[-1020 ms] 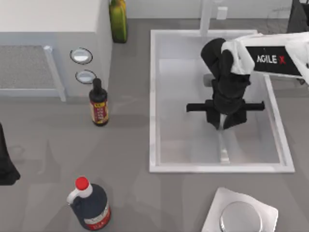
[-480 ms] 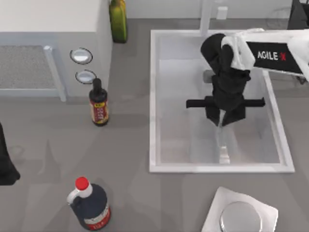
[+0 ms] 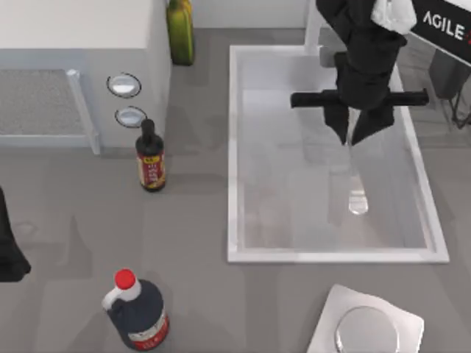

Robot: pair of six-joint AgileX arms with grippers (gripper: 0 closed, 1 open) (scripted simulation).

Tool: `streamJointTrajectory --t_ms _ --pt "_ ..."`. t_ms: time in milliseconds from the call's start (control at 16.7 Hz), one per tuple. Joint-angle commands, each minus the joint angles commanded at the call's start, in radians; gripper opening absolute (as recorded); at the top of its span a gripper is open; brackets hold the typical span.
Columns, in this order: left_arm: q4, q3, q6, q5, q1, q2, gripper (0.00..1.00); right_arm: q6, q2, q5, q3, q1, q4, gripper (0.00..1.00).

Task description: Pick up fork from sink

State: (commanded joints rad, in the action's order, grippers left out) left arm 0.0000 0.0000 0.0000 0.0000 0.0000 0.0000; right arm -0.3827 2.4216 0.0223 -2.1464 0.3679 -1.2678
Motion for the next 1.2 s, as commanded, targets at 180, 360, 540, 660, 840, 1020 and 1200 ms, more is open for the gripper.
streamJointTrajectory --t_ms 180,360,540,660,840,1020,1200 --pt "0.000 0.000 0.000 0.000 0.000 0.000 1.00 0.001 -0.023 0.000 -0.032 -0.001 -0.040 0.00" --pt "0.000 0.000 0.000 0.000 0.000 0.000 1.00 0.000 -0.020 -0.001 -0.031 0.001 -0.038 0.00" --pt "0.000 0.000 0.000 0.000 0.000 0.000 1.00 0.032 -0.058 -0.002 0.007 -0.031 -0.040 0.00" --pt "0.000 0.000 0.000 0.000 0.000 0.000 1.00 0.087 -0.135 -0.005 0.083 -0.087 -0.048 0.00" --pt "0.000 0.000 0.000 0.000 0.000 0.000 1.00 0.200 -0.324 -0.011 0.260 -0.199 -0.065 0.00" --pt "0.000 0.000 0.000 0.000 0.000 0.000 1.00 0.320 -0.522 -0.017 0.449 -0.318 -0.083 0.00" --pt "0.000 0.000 0.000 0.000 0.000 0.000 1.00 0.408 -0.632 -0.021 0.558 -0.407 -0.099 0.00"
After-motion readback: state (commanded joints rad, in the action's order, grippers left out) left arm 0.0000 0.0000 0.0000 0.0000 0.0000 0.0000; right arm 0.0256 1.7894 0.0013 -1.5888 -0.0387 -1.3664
